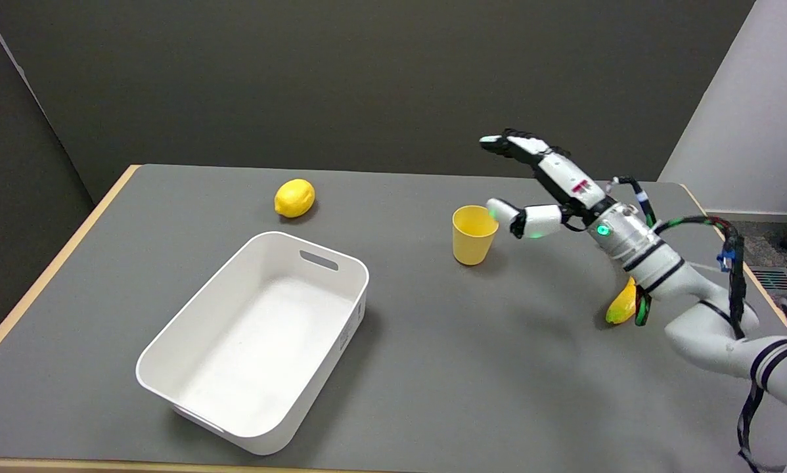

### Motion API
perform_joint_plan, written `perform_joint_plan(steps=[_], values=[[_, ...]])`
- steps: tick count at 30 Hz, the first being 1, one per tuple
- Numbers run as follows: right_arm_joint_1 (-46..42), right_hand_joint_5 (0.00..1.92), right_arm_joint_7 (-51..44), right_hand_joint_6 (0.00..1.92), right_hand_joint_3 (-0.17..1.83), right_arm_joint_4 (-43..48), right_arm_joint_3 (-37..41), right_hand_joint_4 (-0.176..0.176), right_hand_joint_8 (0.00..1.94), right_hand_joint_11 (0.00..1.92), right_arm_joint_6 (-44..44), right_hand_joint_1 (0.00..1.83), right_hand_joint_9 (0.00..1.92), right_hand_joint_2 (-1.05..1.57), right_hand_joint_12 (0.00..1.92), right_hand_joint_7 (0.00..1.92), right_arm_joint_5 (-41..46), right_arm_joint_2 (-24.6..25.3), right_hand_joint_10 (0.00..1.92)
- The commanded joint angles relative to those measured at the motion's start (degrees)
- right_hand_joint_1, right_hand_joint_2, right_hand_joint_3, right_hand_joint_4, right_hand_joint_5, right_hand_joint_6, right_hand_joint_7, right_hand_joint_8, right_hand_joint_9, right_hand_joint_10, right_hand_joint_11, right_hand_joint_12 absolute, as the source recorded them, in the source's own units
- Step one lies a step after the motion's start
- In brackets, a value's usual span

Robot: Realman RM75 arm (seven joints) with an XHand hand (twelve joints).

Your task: Pick up the yellow cup.

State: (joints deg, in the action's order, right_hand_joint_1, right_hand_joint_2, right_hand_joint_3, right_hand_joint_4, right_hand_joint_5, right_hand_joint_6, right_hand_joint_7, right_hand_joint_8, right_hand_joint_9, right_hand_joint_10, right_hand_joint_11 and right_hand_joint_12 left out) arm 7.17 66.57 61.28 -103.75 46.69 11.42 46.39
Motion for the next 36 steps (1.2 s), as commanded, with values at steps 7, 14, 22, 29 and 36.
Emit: perform_joint_plan(steps=[7,14,22,29,36], values=[[1.57,0.11,17.18,0.38,0.92,22.48,-4.91,-0.04,0.37,0.0,-34.15,0.58,0.02,0.57,0.93,0.14,-39.83,-5.76,0.69],[5.92,0.09,17.21,0.41,0.94,19.19,-8.49,-0.036,0.39,0.0,-37.41,0.59,0.0,0.54,0.92,0.09,-44.16,-5.24,0.67],[12.96,0.1,17.21,0.39,0.9,15.39,-6.81,-0.087,0.31,0.0,-37.57,0.61,0.0,0.56,0.91,0.06,-49.34,-2.96,0.53],[13.46,0.13,19.66,0.34,0.85,14.46,-6.56,-0.091,0.27,0.0,-37.5,0.63,0.0,0.59,0.9,0.08,-50.79,-3.6,0.5],[7.94,0.14,20.54,0.35,0.86,14.14,-6.5,-0.088,0.27,0.0,-37.58,0.62,0.0,0.59,0.93,0.1,-50.31,-3.2,0.53]])
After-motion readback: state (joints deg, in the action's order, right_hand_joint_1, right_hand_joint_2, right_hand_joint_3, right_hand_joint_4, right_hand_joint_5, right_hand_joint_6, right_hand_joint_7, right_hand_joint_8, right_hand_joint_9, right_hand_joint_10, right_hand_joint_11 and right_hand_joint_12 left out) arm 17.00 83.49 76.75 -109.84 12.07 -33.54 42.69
